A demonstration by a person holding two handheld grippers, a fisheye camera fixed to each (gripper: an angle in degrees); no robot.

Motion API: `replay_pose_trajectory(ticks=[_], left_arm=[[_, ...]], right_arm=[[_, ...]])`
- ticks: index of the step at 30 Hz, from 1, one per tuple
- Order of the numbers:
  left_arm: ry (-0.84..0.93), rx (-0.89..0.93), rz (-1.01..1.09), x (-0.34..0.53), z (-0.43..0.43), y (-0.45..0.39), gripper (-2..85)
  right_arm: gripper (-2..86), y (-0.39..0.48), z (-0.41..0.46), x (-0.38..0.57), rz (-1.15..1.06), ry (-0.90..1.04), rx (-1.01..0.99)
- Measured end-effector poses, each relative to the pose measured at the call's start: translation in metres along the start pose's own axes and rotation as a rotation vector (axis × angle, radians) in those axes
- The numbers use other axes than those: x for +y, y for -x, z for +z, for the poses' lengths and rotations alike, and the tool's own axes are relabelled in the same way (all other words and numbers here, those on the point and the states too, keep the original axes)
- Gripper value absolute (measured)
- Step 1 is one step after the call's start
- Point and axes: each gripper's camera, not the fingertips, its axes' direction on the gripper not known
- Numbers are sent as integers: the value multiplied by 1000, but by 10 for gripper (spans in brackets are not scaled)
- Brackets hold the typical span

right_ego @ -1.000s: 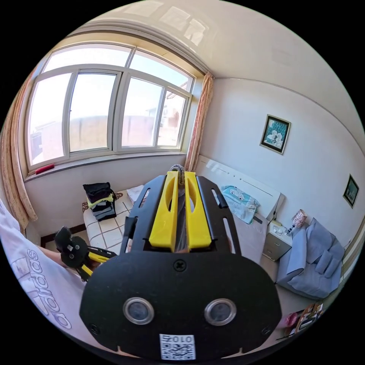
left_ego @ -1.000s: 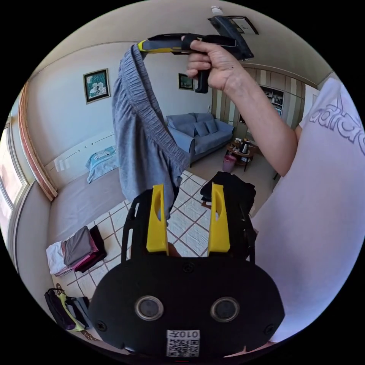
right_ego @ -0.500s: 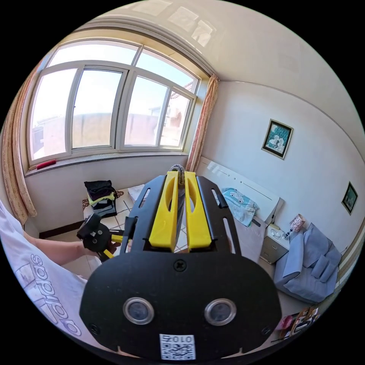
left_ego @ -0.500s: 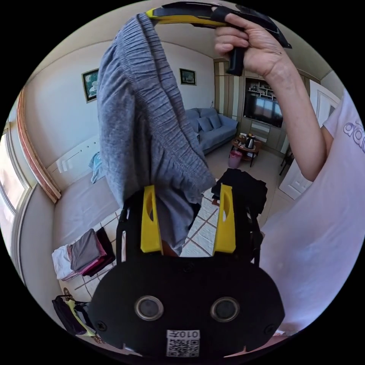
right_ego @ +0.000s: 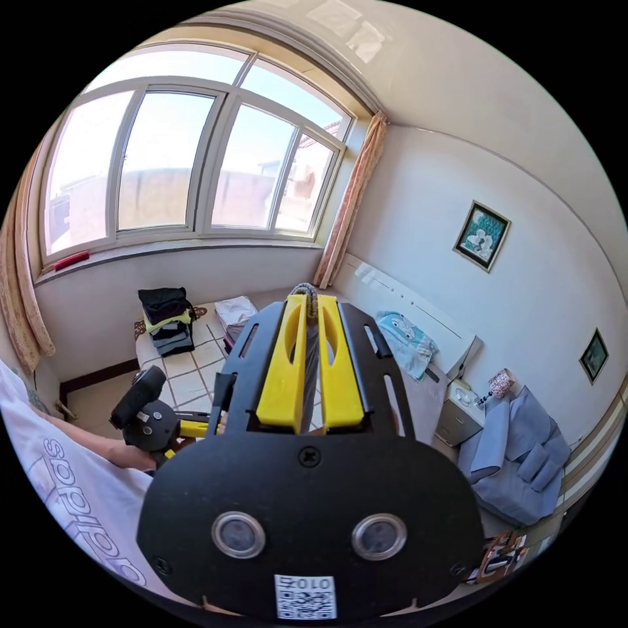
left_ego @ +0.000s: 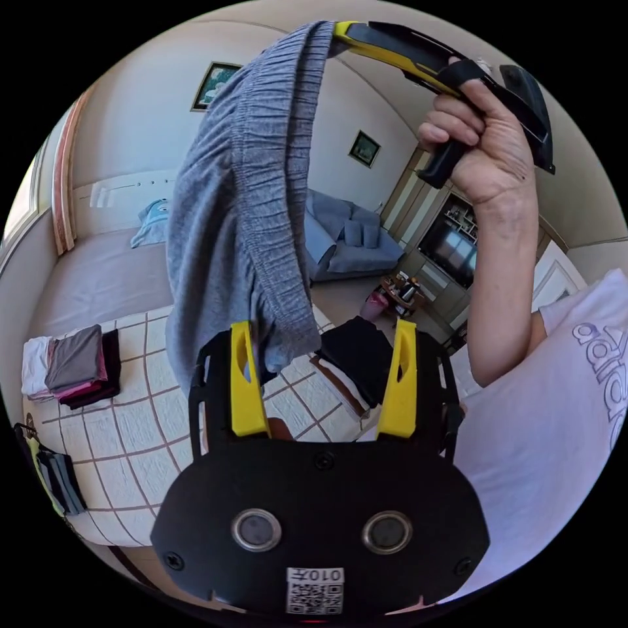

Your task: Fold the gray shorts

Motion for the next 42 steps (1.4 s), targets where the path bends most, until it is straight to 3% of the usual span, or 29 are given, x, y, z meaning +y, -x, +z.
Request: replay_pose_trajectory(ticks=[4, 15, 22, 26, 32, 35, 37, 39, 42], left_arm=[[34, -100, -37, -13, 4, 4, 305], [68, 15, -32, -51, -7, 17, 333], [190, -421, 5, -53, 2, -31, 302], [249, -381, -46, -29, -9, -10, 260], [46, -594, -145, -11, -58, 6, 145], [84, -468, -1, -22, -42, -12, 150], [230, -530, 136, -27, -6, -30, 183], [236, -570, 151, -26, 7, -33, 198], [208, -438, 152, -30, 21, -34, 195]], right_arm=[[47, 6, -12, 3, 13, -17, 20], [48, -2, -37, 15, 46, -16, 44], [48, 1, -42, 16, 21, -8, 76], [48, -28, -46, 30, 84, 18, 73], [47, -34, -50, 37, 95, 13, 27], [48, -30, -52, 34, 65, 16, 25], [48, -31, -55, 33, 62, 11, 16], [48, -32, -59, 33, 60, 11, 28], [48, -36, -64, 34, 64, 15, 39]])
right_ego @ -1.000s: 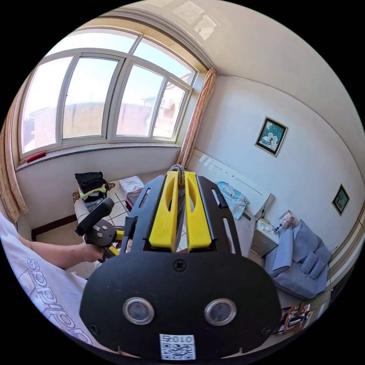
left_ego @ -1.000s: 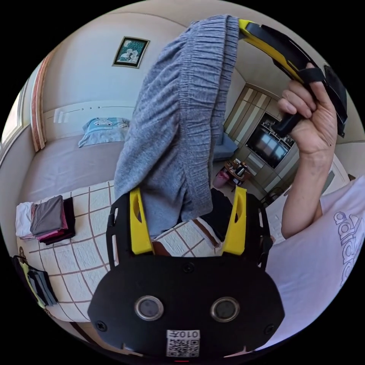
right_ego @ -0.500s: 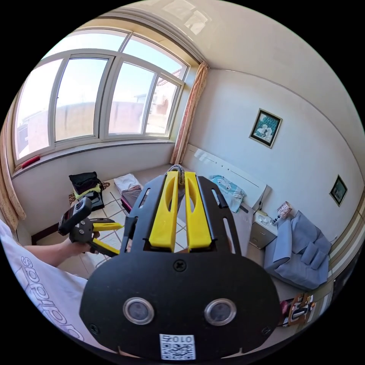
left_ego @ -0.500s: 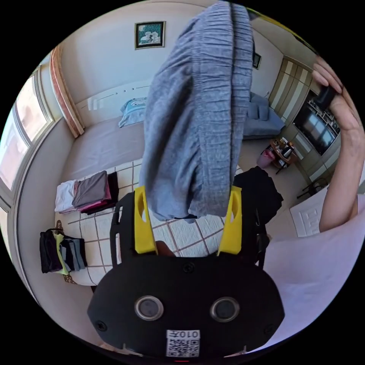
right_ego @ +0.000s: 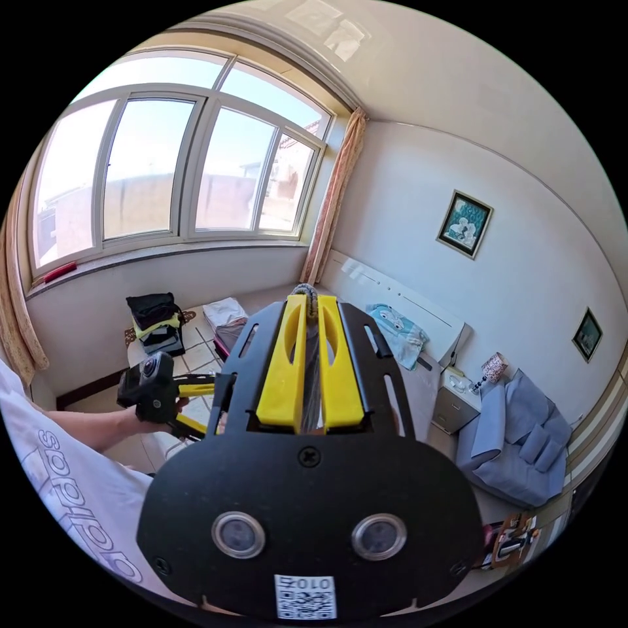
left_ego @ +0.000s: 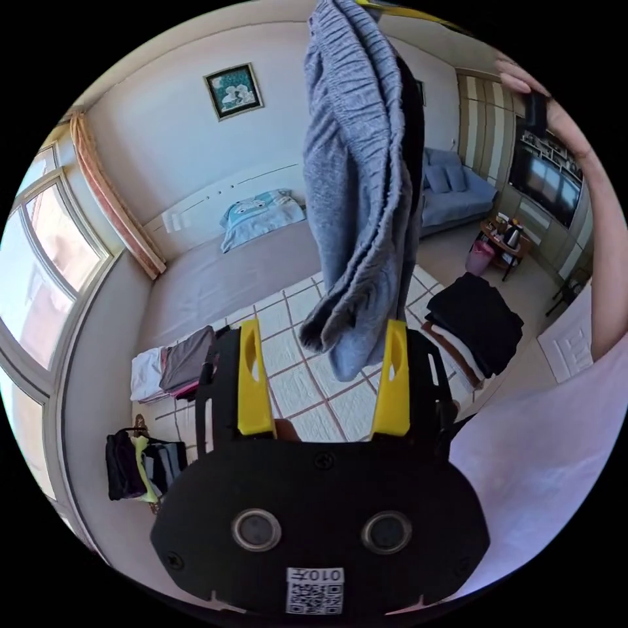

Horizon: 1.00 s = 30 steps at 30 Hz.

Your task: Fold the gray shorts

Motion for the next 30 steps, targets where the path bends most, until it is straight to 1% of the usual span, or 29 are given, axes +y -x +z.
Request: replay_pose_trajectory(ticks=[1, 2, 4, 5, 7, 9, 11, 13, 15, 17, 18, 19, 20, 22, 26, 30], left_arm=[[-7, 63, 54, -4, 8, -7, 182], [-18, 90, 84, -5, 10, -11, 176], [-41, 175, 141, -8, 19, -19, 138], [-35, 207, 158, -9, 21, -20, 127], [4, 346, 223, -10, 32, -20, 75], [47, 367, 212, -10, 40, -14, 41], [72, 331, 222, -7, 43, -7, 24], [136, 222, 254, -2, 38, 10, 11], [170, 138, 241, 3, 25, 34, 6], [159, 122, 173, 5, 5, 67, 3], [137, 132, 130, 5, -9, 86, 1], [126, 140, 105, 3, -22, 99, 1], [123, 135, 103, 1, -27, 103, 0], [111, 90, 120, -8, -45, 105, 0], [101, 18, 152, -16, -61, 90, -1], [117, 68, 165, -12, -41, 74, 0]], right_arm=[[48, -2, -1, 0, 1, 3, 1], [48, -3, -1, 1, 1, 11, 3], [48, -6, 0, 2, 0, 28, 7], [48, -10, 1, 3, 2, 41, 8], [49, -16, 3, 5, 13, 60, 1], [49, -23, 5, 8, 25, 72, -14], [48, -34, 10, 15, 33, 89, -8], [47, -48, 21, 23, 20, 130, 12], [46, -67, 40, 36, 18, 201, -12], [45, -95, 72, 52, 51, 278, -159], [44, -101, 80, 56, 60, 293, -205], [44, -111, 93, 60, 87, 308, -293], [44, -119, 100, 61, 120, 297, -363], [44, -124, 100, 56, 147, 254, -410], [45, -125, 87, 39, 134, 182, -393], [46, -128, 94, 38, 169, 205, -387]])
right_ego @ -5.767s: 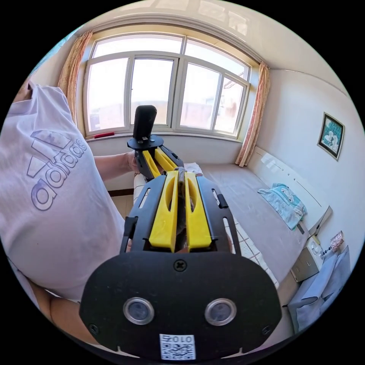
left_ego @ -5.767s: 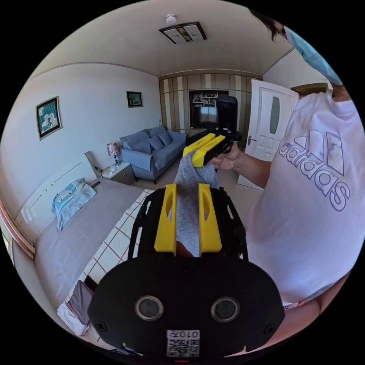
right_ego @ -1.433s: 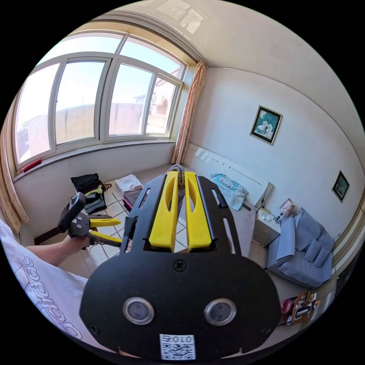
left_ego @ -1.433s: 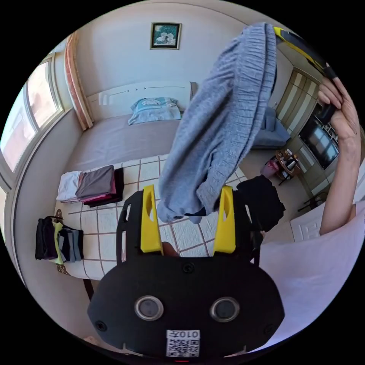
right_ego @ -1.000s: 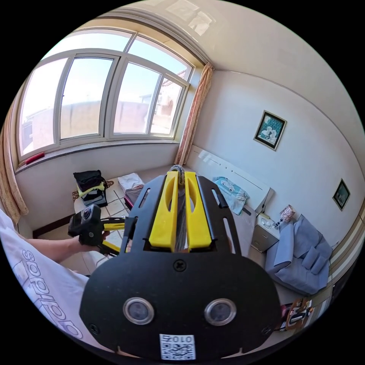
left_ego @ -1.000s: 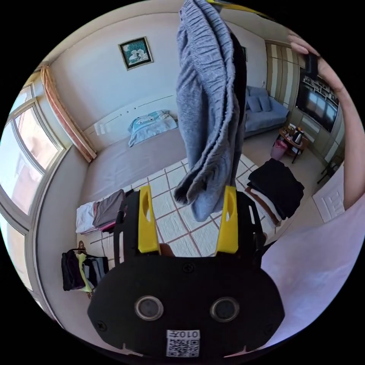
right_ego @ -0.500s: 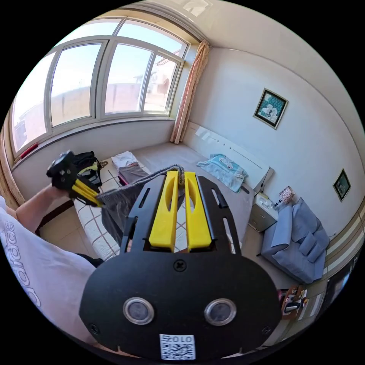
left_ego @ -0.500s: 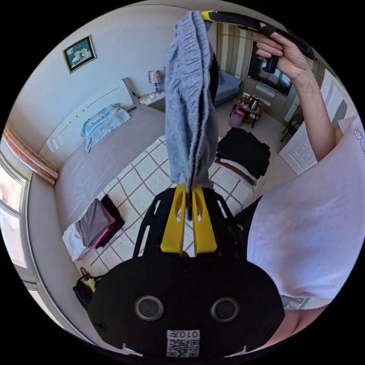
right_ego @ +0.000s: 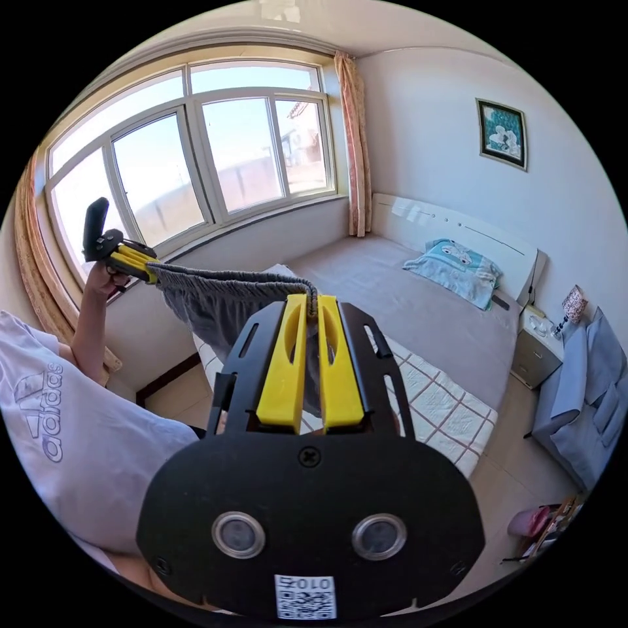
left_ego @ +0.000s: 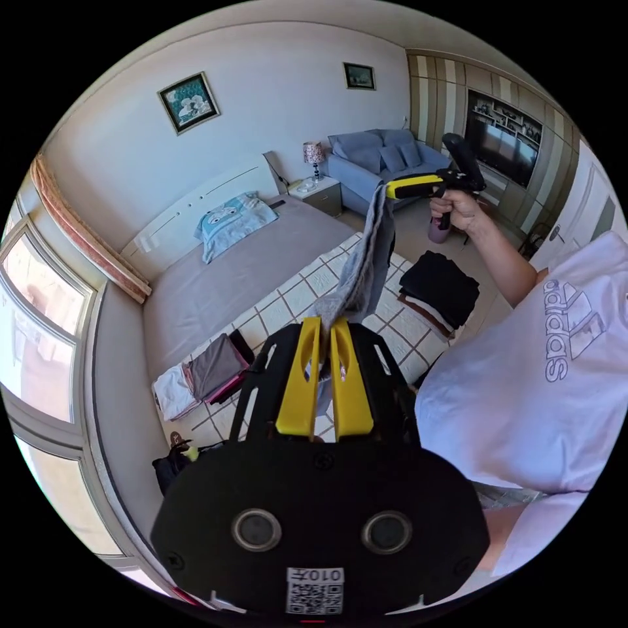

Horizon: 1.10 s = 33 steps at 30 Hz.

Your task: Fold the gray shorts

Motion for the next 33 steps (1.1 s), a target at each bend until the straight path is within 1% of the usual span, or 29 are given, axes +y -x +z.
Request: replay_pose_trajectory(ticks=[3, 6, 9, 10, 11, 13, 15, 17, 18, 20, 21, 23, 24, 26, 27, 28, 29, 31, 33], left_arm=[[63, 68, 5, 3, 46, -6, 1], [80, 242, 33, 3, 105, -19, 2], [3, 448, 54, -1, 157, -32, 3], [-43, 515, 42, -2, 174, -33, 3], [-67, 543, 30, -2, 183, -31, 3], [-157, 631, -59, 6, 216, -15, 3], [-211, 684, -152, 20, 245, 2, 3], [-231, 713, -250, 41, 277, 21, 3], [-231, 724, -322, 59, 301, 34, 3], [-224, 738, -431, 92, 340, 53, 3], [-213, 751, -500, 117, 367, 66, 3], [-180, 776, -619, 159, 414, 85, 4], [-154, 790, -696, 191, 449, 97, 4], [-111, 806, -798, 240, 502, 111, 4], [-75, 810, -858, 272, 539, 120, 4], [-38, 821, -908, 304, 578, 126, 4], [-19, 828, -930, 319, 596, 130, 4], [67, 831, -996, 373, 661, 141, 4], [109, 849, -1027, 402, 695, 152, 4]], right_arm=[[46, -6, 7, -5, 49, 44, 26], [46, -10, 5, -21, 82, 78, 109], [46, -8, -6, -63, 70, 71, 183], [46, -2, -7, -88, 38, 71, 217], [46, 6, -2, -116, -8, 79, 251], [46, 22, 17, -159, -88, 111, 295], [47, 40, 52, -200, -172, 154, 317], [47, 68, 121, -246, -282, 231, 309], [47, 75, 142, -256, -308, 252, 304], [47, 106, 236, -284, -393, 339, 257], [47, 114, 261, -288, -413, 358, 240], [47, 143, 373, -295, -464, 432, 149], [47, 150, 403, -293, -469, 448, 122], [47, 177, 526, -272, -455, 500, 15], [47, 183, 557, -264, -441, 516, -9], [47, 196, 616, -246, -410, 552, -48], [47, 208, 670, -227, -372, 603, -66], [46, 225, 734, -203, -316, 679, -104], [46, 243, 768, -195, -290, 672, -140]])
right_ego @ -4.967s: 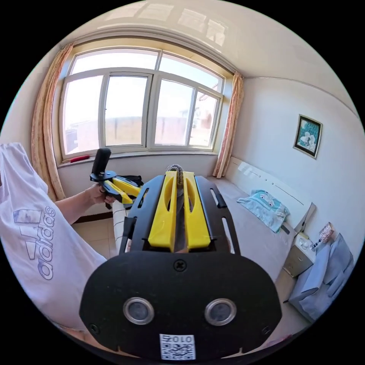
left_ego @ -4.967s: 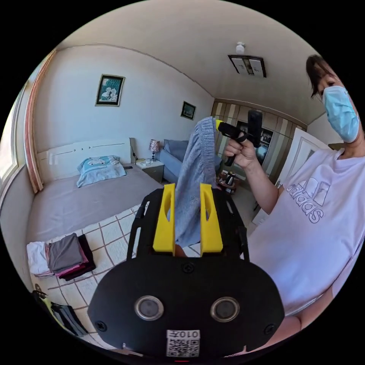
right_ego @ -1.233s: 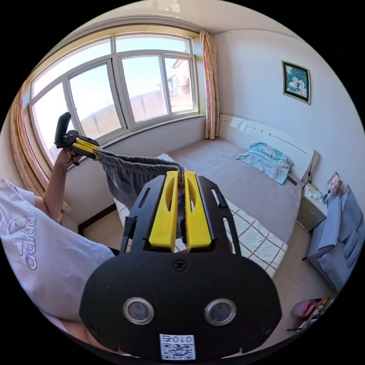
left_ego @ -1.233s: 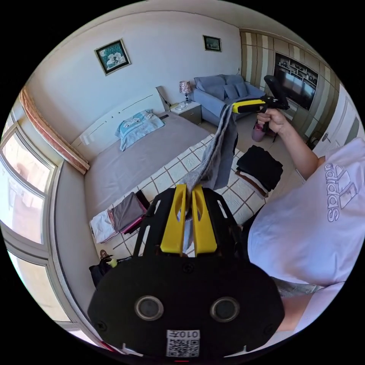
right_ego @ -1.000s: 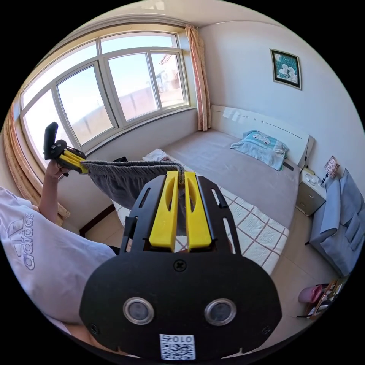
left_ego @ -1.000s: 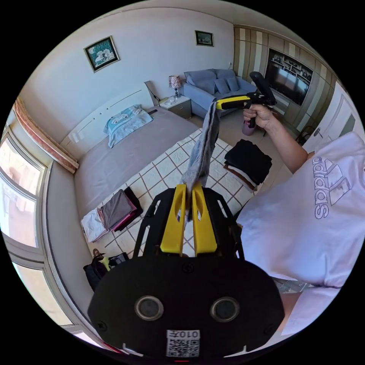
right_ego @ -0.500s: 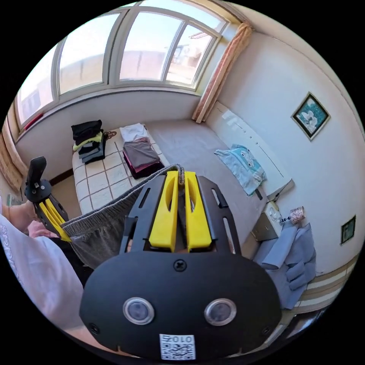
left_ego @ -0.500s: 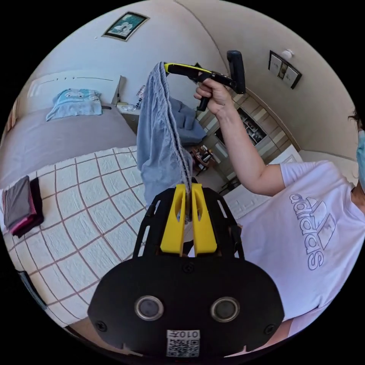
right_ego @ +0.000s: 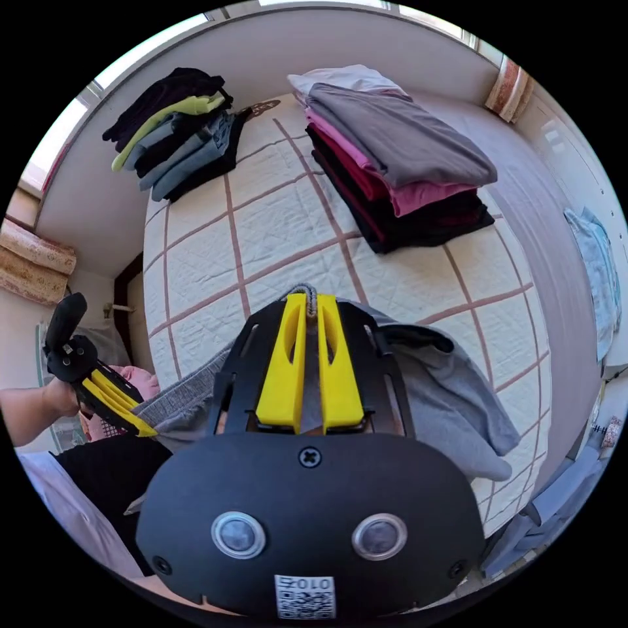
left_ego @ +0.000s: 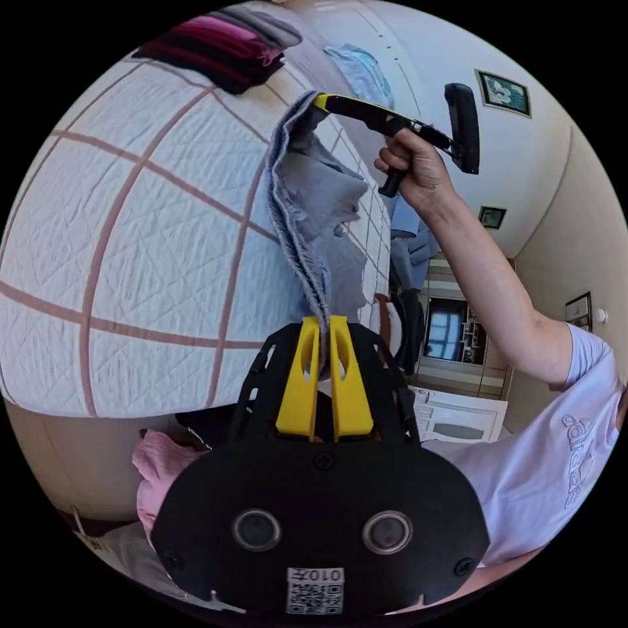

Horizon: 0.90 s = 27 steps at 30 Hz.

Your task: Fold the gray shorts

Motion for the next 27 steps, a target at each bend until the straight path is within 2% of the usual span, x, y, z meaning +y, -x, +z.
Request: replay_pose_trajectory(ticks=[5, 8, 12, 15, 17, 18, 20, 22, 23, 27], left_arm=[[52, 63, 1, -14, 9, 71, 4], [35, 54, -7, -17, 12, 96, 6], [-8, 13, -13, -22, 19, 121, 17], [-44, -12, 7, -21, 26, 125, 35], [-75, -4, 20, -17, 30, 126, 48], [-97, 1, 37, -14, 32, 126, 57], [-109, -27, 81, -8, 36, 122, 70], [-45, -132, 166, -4, 52, 110, 83], [-27, -154, 190, -4, 57, 107, 85], [101, -309, 303, -10, 98, 87, 95]], right_arm=[[47, 25, 8, -73, -17, -64, 21], [50, 35, 16, -122, -40, -23, 55], [74, 28, 29, -131, 44, -1, -6], [99, 17, -9, -72, 173, -233, -104], [105, 9, -46, 13, 292, -438, -108], [105, 7, -51, 37, 333, -454, -98], [102, -5, -58, 131, 516, -407, -53], [104, -5, -54, 197, 612, -299, 12], [108, -1, -52, 233, 651, -194, 59], [120, 21, -45, 314, 698, -25, 135]])
